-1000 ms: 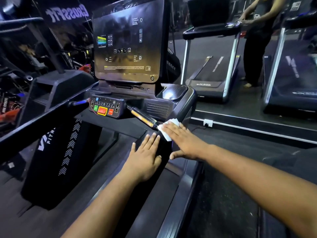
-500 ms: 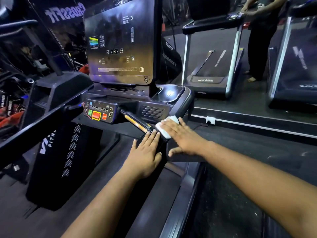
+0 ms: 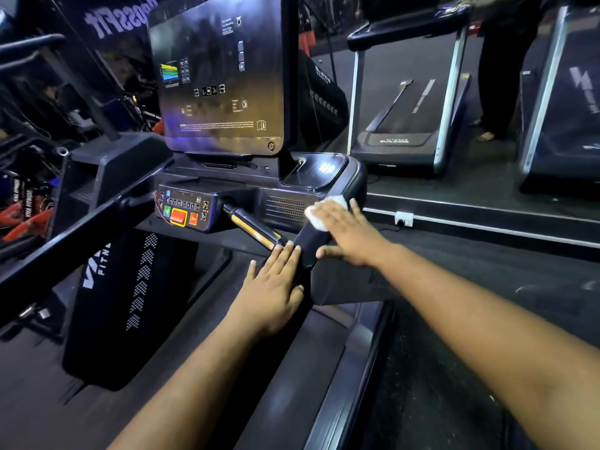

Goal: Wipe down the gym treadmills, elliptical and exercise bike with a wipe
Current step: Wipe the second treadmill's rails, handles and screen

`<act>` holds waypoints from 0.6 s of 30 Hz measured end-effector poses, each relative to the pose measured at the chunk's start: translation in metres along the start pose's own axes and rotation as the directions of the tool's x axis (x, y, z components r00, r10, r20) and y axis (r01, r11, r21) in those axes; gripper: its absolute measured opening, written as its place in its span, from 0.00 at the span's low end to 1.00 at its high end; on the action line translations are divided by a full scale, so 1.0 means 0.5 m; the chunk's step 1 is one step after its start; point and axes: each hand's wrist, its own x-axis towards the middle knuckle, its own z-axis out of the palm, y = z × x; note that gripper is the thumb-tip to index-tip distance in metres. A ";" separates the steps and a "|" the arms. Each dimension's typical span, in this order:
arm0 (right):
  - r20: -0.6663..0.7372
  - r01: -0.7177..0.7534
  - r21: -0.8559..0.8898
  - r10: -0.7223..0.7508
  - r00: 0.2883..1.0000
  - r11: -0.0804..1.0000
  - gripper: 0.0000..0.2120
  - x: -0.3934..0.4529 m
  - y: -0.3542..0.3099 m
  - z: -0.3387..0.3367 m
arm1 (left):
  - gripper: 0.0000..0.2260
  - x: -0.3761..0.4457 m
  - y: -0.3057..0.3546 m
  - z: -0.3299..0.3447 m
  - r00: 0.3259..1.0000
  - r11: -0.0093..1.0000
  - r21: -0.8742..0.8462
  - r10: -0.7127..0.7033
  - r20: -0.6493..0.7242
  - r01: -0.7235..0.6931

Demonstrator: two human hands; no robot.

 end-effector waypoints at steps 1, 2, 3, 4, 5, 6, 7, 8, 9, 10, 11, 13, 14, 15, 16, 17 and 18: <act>-0.016 -0.070 0.035 0.071 0.997 0.997 0.64 0.013 0.021 -0.009 | 0.32 0.000 0.001 0.000 1.000 1.000 0.003 -0.002 -0.006 0.002; -0.031 -0.135 0.088 0.138 0.990 0.987 0.65 0.023 0.035 -0.014 | 0.32 -0.001 0.001 -0.001 1.000 1.000 0.007 -0.003 -0.008 0.004; -0.046 -0.188 0.158 0.197 0.979 0.969 0.65 0.030 0.037 -0.011 | 0.32 -0.002 0.002 -0.002 1.000 1.000 0.009 -0.004 -0.008 0.004; -0.065 -0.225 0.241 0.247 0.967 0.944 0.66 0.034 0.029 -0.004 | 0.32 -0.002 0.001 -0.002 1.000 1.000 0.009 -0.005 -0.009 0.005; -0.083 -0.250 0.330 0.292 0.953 0.910 0.66 0.030 0.013 0.012 | 0.32 -0.003 0.001 -0.001 1.000 1.000 0.007 -0.005 -0.010 0.005; -0.104 -0.250 0.410 0.317 0.943 0.877 0.66 0.021 -0.011 0.033 | 0.32 -0.004 0.000 0.001 1.000 1.000 0.005 -0.006 -0.011 0.006; -0.132 -0.228 0.464 0.321 0.938 0.856 0.64 0.005 -0.042 0.059 | 0.32 -0.004 0.000 0.001 1.000 1.000 0.005 -0.006 -0.008 0.006; -0.165 -0.190 0.495 0.306 0.937 0.848 0.62 -0.016 -0.077 0.084 | 0.32 -0.003 -0.001 0.001 1.000 1.000 0.004 -0.006 -0.005 0.006; -0.198 -0.150 0.517 0.288 0.937 0.843 0.62 -0.038 -0.108 0.106 | 0.32 0.000 -0.002 0.003 1.000 1.000 0.001 -0.006 -0.005 0.007; -0.220 -0.122 0.538 0.278 0.935 0.834 0.62 -0.055 -0.130 0.124 | 0.32 0.000 -0.003 0.003 1.000 1.000 0.000 -0.007 -0.005 0.007; -0.233 -0.108 0.565 0.284 0.930 0.818 0.62 -0.062 -0.138 0.134 | 0.32 0.001 -0.003 0.004 1.000 1.000 0.002 -0.006 -0.005 0.006; -0.262 -0.124 0.628 0.359 0.896 0.768 0.60 -0.039 -0.116 0.136 | 0.32 0.002 -0.005 0.003 1.000 1.000 0.006 -0.003 -0.003 0.003; -0.264 -0.148 0.672 0.421 0.868 0.726 0.59 -0.021 -0.095 0.130 | 0.32 0.002 -0.005 0.003 1.000 1.000 0.006 0.000 0.004 0.000; -0.261 -0.175 0.712 0.487 0.834 0.680 0.58 -0.002 -0.072 0.120 | 0.32 0.002 -0.005 0.002 1.000 1.000 0.004 0.002 0.002 -0.002; -0.258 -0.193 0.747 0.545 0.798 0.637 0.58 0.013 -0.050 0.116 | 0.32 0.002 -0.004 0.003 1.000 1.000 0.003 0.004 -0.002 -0.004; -0.263 -0.204 0.768 0.589 0.764 0.607 0.59 0.023 -0.038 0.118 | 0.32 0.001 -0.003 0.002 1.000 1.000 -0.001 0.003 -0.002 -0.003; -0.272 -0.206 0.777 0.611 0.743 0.595 0.59 0.027 -0.040 0.124 | 0.32 0.000 -0.003 0.002 1.000 1.000 -0.006 0.002 -0.001 -0.002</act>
